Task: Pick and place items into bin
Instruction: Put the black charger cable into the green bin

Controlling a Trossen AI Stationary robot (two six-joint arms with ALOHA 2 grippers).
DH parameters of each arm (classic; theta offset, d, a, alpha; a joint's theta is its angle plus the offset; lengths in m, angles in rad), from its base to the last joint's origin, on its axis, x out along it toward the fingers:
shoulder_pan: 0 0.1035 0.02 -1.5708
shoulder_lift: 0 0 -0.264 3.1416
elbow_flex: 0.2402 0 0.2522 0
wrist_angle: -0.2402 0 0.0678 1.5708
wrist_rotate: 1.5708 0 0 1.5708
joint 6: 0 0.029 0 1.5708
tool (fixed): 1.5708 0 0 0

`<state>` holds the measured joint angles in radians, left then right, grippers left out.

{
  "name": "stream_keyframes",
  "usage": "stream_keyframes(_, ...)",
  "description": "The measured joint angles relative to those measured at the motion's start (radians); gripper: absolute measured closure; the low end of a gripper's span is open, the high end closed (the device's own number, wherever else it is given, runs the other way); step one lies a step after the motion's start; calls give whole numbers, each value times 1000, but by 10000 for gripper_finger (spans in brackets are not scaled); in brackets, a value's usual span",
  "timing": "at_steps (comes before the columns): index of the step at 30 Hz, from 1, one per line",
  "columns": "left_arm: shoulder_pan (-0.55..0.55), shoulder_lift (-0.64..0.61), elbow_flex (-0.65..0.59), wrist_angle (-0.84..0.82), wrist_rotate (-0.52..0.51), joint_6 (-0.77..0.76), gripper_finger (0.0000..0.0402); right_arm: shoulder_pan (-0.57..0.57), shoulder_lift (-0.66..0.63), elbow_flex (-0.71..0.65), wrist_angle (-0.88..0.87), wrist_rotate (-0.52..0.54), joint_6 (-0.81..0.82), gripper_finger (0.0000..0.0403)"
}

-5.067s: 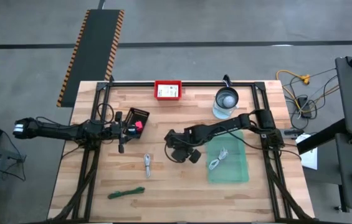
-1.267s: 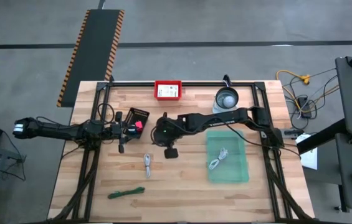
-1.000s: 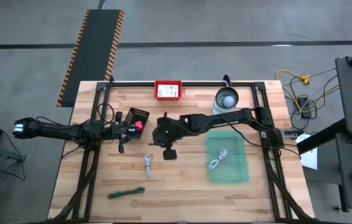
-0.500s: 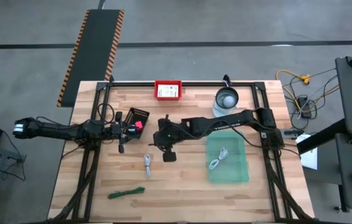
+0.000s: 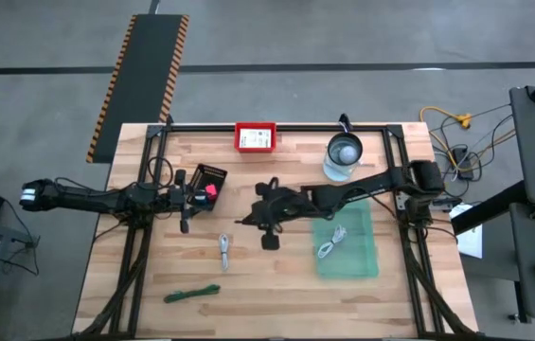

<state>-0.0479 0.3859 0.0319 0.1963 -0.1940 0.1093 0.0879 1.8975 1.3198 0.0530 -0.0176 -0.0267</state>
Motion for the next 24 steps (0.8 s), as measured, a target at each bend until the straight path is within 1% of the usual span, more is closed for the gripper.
stream_keyframes(7, 0, 0, 0, 5, 0, 0, 258, -1, -104, -182, 204, 48, 8, 392)
stream_keyframes(14, 0, 0, 0, 5, 0, 0, 258, 1, -199, -337, 327, 52, 56, 392)
stream_keyframes(18, 0, 0, 0, 5, 0, 0, 258, 17, -253, -422, 420, 97, 65, 392)
stream_keyframes(22, 0, 0, 0, 5, 0, 0, 258, 42, -300, -499, 457, 139, 80, 392)
stream_keyframes(24, 0, 0, 0, 6, 0, 0, 258, 56, -324, -528, 461, 178, 81, 392)
